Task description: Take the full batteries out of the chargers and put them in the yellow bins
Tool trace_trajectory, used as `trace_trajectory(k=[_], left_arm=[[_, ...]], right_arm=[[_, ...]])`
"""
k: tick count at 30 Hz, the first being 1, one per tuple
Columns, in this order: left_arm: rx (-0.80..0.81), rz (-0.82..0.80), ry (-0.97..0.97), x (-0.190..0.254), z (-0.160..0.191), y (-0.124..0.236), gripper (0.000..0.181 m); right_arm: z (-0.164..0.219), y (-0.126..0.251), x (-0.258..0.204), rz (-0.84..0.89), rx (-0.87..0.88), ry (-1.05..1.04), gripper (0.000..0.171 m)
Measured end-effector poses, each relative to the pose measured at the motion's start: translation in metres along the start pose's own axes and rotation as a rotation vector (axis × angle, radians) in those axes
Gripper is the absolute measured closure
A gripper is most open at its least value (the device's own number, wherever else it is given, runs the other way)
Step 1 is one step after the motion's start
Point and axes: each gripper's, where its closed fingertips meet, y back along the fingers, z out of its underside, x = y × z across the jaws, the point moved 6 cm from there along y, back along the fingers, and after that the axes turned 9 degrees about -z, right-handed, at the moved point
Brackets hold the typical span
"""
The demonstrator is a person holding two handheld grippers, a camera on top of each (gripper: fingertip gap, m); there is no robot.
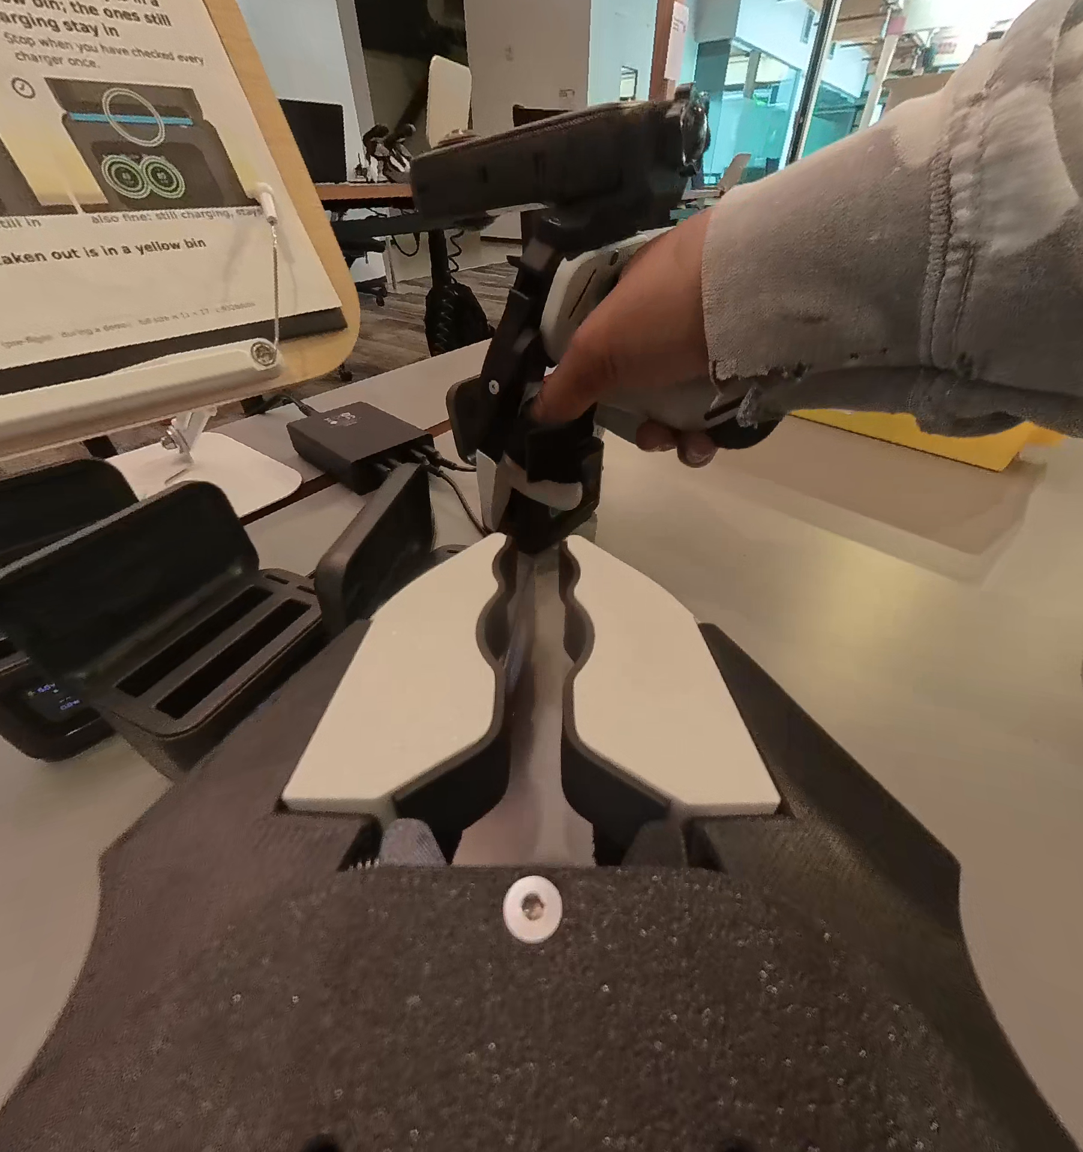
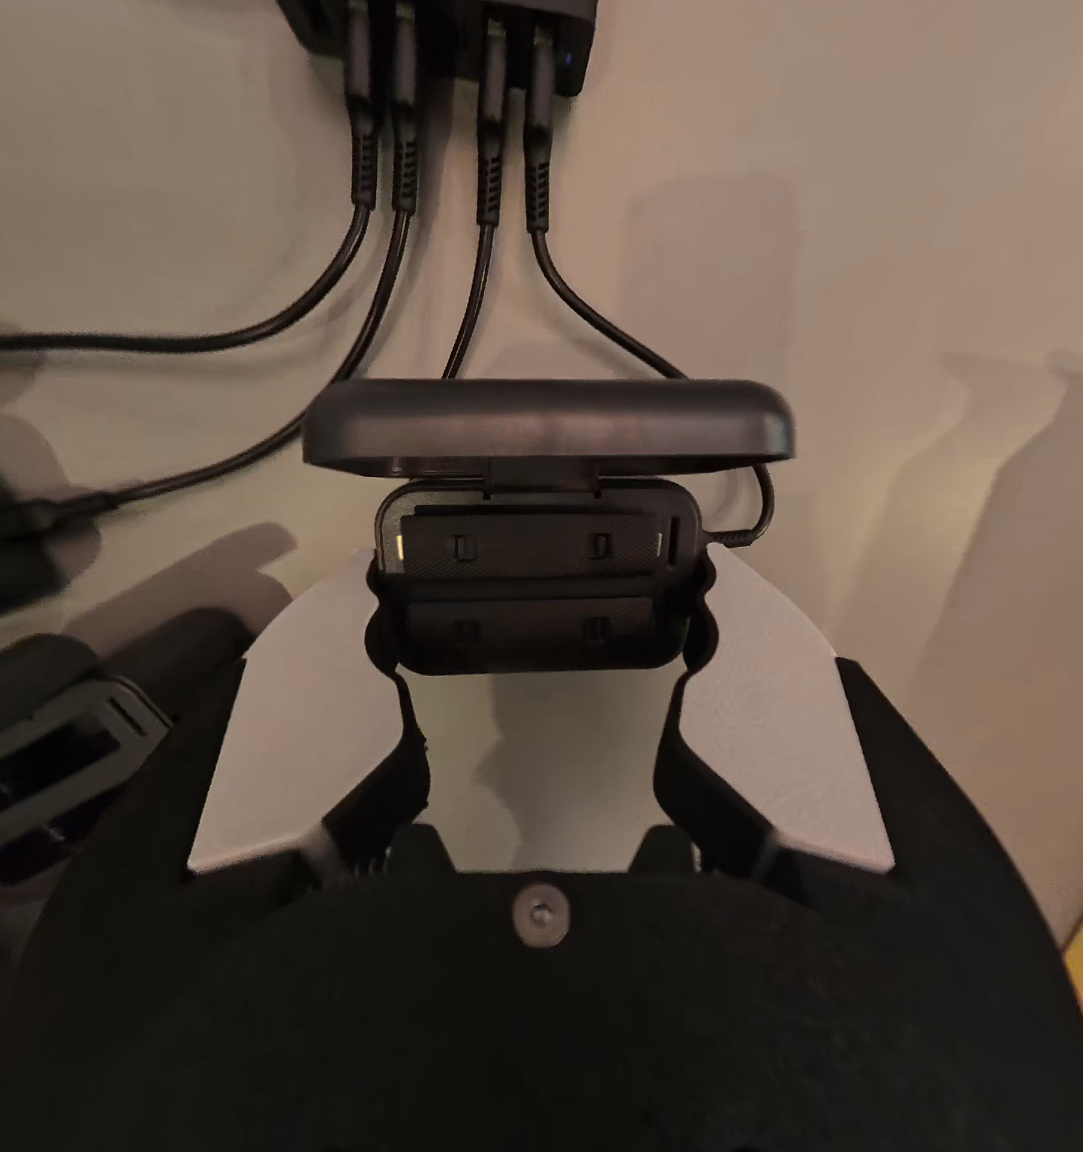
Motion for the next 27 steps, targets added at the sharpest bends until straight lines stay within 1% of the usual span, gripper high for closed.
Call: trace_trajectory(k=[3,10,14,17,20,23,27], left_arm=[[-0.008,-0.006,0.018,-0.003,0.001,0.000,0.169],[0.006,-0.005,0.042,-0.005,-0.001,0.002,0.169],[0.003,-0.005,0.040,-0.005,0.000,0.001,0.169],[0.005,-0.006,0.037,-0.005,-0.001,0.002,0.169],[0.005,-0.006,0.030,-0.003,0.000,0.001,0.169],[-0.003,0.001,0.018,-0.001,0.001,0.000,0.169],[-0.002,0.031,-0.025,0.012,-0.002,-0.002,0.167]], right_arm=[[-0.003,-0.001,-0.002,0.011,0.023,-0.043,0.080],[-0.003,-0.001,-0.003,-0.010,0.044,-0.070,0.079],[-0.006,0.007,-0.012,-0.074,0.109,-0.030,0.060],[-0.007,0.023,-0.017,-0.133,0.205,0.020,0.052],[-0.004,0.043,-0.012,-0.212,0.322,0.050,0.047],[-0.002,0.070,0.001,-0.283,0.513,0.139,0.053],[0.010,0.096,0.028,-0.287,0.687,0.265,0.060]])
